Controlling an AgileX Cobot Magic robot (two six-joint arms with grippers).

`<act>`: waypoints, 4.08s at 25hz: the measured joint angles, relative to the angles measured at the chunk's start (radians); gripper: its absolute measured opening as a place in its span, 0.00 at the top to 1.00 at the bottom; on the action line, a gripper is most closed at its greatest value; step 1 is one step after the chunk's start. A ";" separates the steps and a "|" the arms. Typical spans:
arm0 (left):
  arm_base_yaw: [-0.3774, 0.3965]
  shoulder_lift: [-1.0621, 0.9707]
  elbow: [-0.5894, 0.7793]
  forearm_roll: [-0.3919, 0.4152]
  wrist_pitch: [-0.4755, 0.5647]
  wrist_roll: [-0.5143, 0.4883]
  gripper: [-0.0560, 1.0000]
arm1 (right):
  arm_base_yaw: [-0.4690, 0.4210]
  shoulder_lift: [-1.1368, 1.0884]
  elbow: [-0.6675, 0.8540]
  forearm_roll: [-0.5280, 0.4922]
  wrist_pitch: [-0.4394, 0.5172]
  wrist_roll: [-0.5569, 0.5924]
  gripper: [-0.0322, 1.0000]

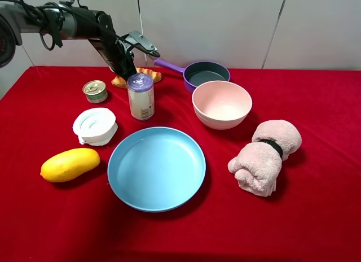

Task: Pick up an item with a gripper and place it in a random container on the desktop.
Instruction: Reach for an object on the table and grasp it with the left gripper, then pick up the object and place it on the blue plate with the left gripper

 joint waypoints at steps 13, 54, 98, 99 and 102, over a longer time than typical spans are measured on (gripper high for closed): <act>0.000 0.000 0.000 0.000 -0.004 0.001 0.44 | 0.000 0.000 0.000 0.000 0.001 0.000 0.30; 0.031 -0.114 0.000 0.028 0.070 0.001 0.45 | 0.000 0.000 0.000 0.000 0.000 0.000 0.30; -0.161 -0.467 0.000 -0.025 0.438 -0.007 0.47 | 0.000 0.000 0.000 0.000 0.000 0.000 0.30; -0.169 -0.467 0.000 -0.025 0.443 -0.007 0.47 | 0.000 0.000 0.000 0.000 0.000 0.000 0.30; -0.199 -0.467 0.000 -0.032 0.463 -0.007 0.47 | 0.000 -0.002 0.000 0.000 0.000 0.000 0.30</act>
